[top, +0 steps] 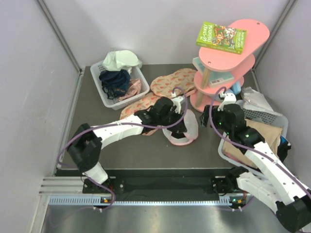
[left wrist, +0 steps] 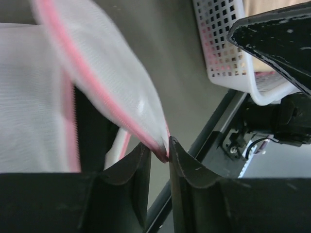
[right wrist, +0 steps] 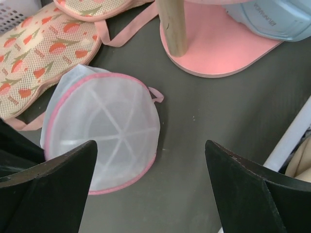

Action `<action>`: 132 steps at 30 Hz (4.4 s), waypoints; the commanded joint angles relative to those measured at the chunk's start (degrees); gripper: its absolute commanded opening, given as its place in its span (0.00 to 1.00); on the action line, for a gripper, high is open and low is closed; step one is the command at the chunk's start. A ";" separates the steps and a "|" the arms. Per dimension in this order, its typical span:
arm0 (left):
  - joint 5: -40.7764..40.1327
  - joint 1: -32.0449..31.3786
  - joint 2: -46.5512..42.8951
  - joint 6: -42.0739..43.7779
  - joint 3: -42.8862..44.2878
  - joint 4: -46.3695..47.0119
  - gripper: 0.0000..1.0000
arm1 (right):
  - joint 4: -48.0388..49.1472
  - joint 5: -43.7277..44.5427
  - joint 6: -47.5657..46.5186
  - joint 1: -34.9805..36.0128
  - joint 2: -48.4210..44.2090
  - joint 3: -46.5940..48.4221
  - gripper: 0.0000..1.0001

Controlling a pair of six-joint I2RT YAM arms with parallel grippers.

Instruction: Unzip the laundry bag and remove the bra

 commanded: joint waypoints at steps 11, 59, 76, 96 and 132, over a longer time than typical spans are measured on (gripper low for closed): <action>7.33 -5.15 7.55 -1.20 5.77 13.60 0.80 | -0.44 3.98 1.67 -1.59 -5.84 2.58 0.94; -21.31 -0.49 -3.78 10.50 -6.89 2.80 0.99 | 16.24 -17.73 3.16 3.41 6.81 -6.64 0.84; -19.29 4.34 -4.40 7.51 -11.37 2.01 0.14 | 23.20 -12.54 2.90 12.38 23.77 -1.90 0.82; -16.57 7.68 -6.95 4.87 -13.40 4.91 0.00 | 20.47 -2.70 1.49 20.55 37.48 6.98 0.86; -9.01 17.17 -9.23 -2.86 -14.98 11.76 0.00 | 6.42 -11.66 -9.23 21.43 24.74 2.85 0.00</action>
